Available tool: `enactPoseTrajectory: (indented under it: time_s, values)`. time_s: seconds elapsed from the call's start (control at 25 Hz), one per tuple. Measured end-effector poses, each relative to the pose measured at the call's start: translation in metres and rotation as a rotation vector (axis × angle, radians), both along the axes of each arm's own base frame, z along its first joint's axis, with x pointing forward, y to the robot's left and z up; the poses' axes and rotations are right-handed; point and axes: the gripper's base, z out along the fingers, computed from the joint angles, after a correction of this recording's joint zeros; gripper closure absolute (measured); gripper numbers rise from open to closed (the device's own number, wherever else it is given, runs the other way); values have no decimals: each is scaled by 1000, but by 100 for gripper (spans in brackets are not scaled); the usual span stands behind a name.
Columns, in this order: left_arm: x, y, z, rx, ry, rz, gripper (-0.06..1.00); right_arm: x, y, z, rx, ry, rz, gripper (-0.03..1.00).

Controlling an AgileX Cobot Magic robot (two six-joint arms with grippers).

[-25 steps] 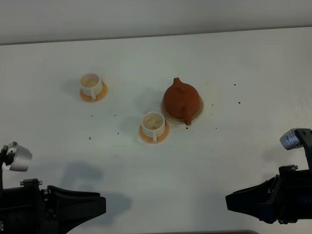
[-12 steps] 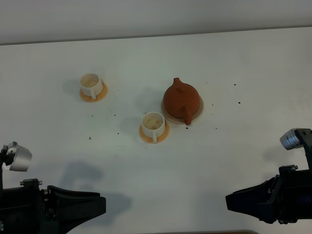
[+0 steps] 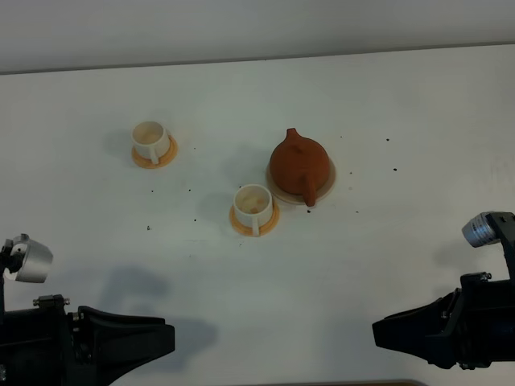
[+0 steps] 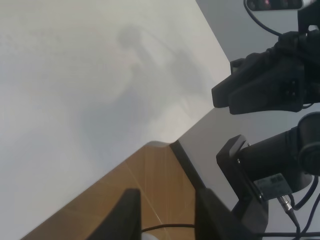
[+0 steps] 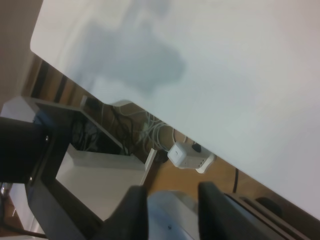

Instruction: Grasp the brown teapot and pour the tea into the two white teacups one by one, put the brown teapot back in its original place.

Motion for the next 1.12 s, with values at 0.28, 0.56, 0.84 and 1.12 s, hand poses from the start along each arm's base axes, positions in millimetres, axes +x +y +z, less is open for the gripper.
enactPoseTrajectory:
  time_s: [0.28, 0.56, 0.84, 1.12]
  values:
    - [7, 4, -3, 61, -60, 57, 68, 0, 0, 0, 0, 0, 0, 73]
    - [12, 4, 2, 0, -67, 123, 68, 0, 0, 1, 10, 5, -9, 73]
    - [9, 1, 5, -44, -42, 93, 68, 2, 0, 0, 1, -14, -15, 73]
    - [24, 3, 31, -8, -107, 100, 68, 18, 3, 16, -3, -108, -57, 73]
